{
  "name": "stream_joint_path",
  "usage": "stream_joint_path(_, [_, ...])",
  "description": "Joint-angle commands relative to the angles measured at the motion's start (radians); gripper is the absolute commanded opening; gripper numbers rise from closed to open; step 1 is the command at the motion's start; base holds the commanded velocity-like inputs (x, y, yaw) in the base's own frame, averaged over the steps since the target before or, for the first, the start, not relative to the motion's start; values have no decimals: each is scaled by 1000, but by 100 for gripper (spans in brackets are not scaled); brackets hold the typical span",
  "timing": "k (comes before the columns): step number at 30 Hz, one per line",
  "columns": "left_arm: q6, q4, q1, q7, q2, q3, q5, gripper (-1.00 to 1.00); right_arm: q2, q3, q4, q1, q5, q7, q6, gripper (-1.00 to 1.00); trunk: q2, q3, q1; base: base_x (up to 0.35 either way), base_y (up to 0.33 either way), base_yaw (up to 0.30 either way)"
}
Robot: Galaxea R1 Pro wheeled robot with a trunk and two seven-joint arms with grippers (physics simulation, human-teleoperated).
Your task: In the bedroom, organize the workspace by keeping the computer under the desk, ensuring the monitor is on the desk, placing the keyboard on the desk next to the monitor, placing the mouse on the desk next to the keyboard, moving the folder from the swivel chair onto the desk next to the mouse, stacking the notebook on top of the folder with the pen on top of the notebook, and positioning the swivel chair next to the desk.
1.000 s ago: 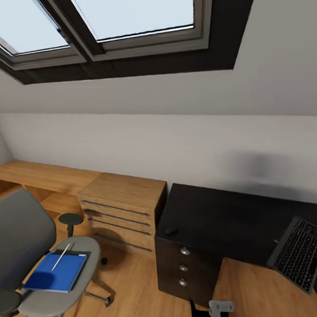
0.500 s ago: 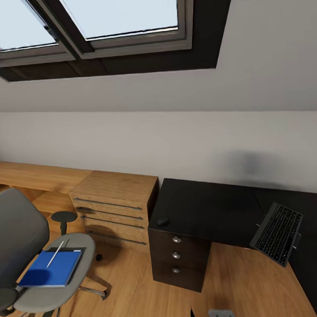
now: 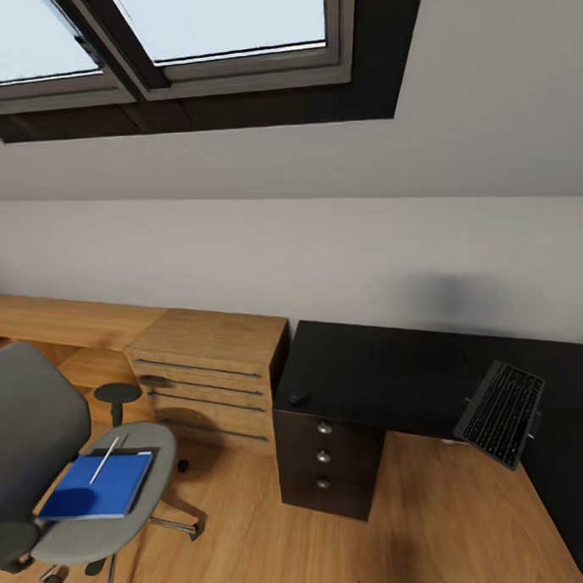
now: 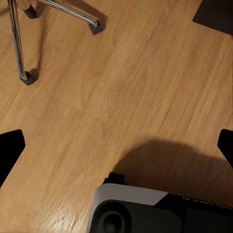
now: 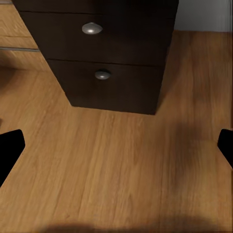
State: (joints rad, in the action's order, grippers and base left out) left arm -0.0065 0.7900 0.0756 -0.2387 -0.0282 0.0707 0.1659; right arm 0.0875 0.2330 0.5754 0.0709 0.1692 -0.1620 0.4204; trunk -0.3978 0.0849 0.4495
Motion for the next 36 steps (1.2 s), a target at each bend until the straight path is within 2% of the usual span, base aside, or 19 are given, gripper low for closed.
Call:
stream_joint_path(1, [-1, 2, 0, -7, 1, 4, 10, 100, -1, 8, -1, 1, 10, -7, 11, 100, -2, 2, 0, -74, 59, -241])
stream_joint_path(7, [-2, 2, 0, -7, 1, 4, 10, 100, -2, 4, -1, 1, 13, -7, 25, 100, -2, 1, 0, -23, 19, -240])
stream_joint_path(13, [-39, 2, 0, -7, -1, 4, 10, 100, -2, 2, -1, 1, 12, -7, 60, 100, -2, 0, 0, -2, 1, -47])
stream_joint_path(19, [-43, 2, 0, -7, -3, 5, 9, 100, -6, 0, -4, 1, 14, -7, 91, 100, -2, 0, 0, 0, 0, -56])
stream_joint_path(32, [-44, 11, 0, -7, -10, 10, 8, 100, -8, -6, -8, 1, 18, -7, 92, 100, -2, -6, 0, 0, 0, -255])
stream_joint_path(36, [-49, 23, 0, -8, -11, 10, 9, 100, -9, -20, -7, 1, 18, -7, 92, 100, -9, -4, 4, 0, 0, -260])
